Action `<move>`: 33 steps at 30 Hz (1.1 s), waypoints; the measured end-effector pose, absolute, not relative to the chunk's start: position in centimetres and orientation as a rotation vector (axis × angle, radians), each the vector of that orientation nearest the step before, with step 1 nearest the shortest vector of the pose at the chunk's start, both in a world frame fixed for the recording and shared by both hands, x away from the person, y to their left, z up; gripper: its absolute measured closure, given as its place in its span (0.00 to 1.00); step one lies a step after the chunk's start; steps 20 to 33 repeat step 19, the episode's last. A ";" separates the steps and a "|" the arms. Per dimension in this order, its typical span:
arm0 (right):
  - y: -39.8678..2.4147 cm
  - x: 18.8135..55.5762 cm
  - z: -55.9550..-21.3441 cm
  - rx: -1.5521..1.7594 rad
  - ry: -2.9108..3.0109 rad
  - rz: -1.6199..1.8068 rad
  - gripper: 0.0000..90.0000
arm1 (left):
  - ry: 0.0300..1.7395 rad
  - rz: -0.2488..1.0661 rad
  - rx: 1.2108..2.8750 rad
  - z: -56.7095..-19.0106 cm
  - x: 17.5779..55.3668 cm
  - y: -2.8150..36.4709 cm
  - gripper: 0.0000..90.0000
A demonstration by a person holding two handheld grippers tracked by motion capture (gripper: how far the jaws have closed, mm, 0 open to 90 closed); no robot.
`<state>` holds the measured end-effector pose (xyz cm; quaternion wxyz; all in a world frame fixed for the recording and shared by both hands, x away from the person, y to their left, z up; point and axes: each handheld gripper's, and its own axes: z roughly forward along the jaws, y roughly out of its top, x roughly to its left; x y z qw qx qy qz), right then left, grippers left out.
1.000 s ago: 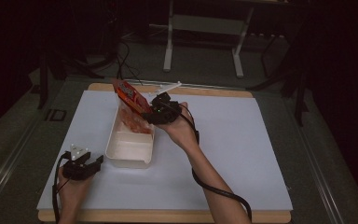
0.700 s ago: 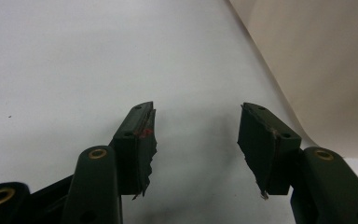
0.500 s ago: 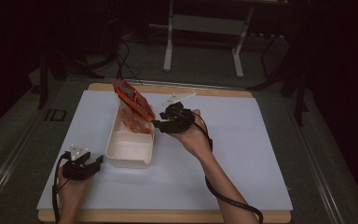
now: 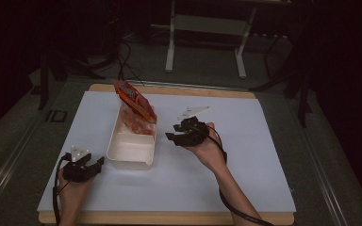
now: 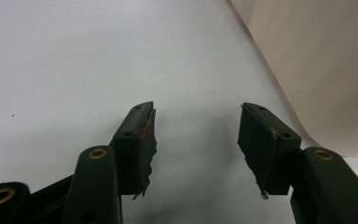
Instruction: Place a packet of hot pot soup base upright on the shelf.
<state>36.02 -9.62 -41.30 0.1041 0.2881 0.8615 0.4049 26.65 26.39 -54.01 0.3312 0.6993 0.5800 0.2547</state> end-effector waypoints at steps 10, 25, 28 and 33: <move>-13.2 35.1 -43.9 0.920 2.537 1.148 0.60 | 1.517 0.666 1.831 -54.1 26.7 26.3 0.52; -16.8 34.8 -46.3 1.017 2.511 1.125 0.60 | 1.518 0.665 1.831 -54.1 26.7 26.3 0.52; -16.8 34.8 -46.3 1.017 2.511 1.125 0.60 | 1.518 0.665 1.831 -54.1 26.7 26.3 0.52; -16.8 34.8 -46.3 1.017 2.511 1.125 0.60 | 1.518 0.665 1.831 -54.1 26.7 26.3 0.52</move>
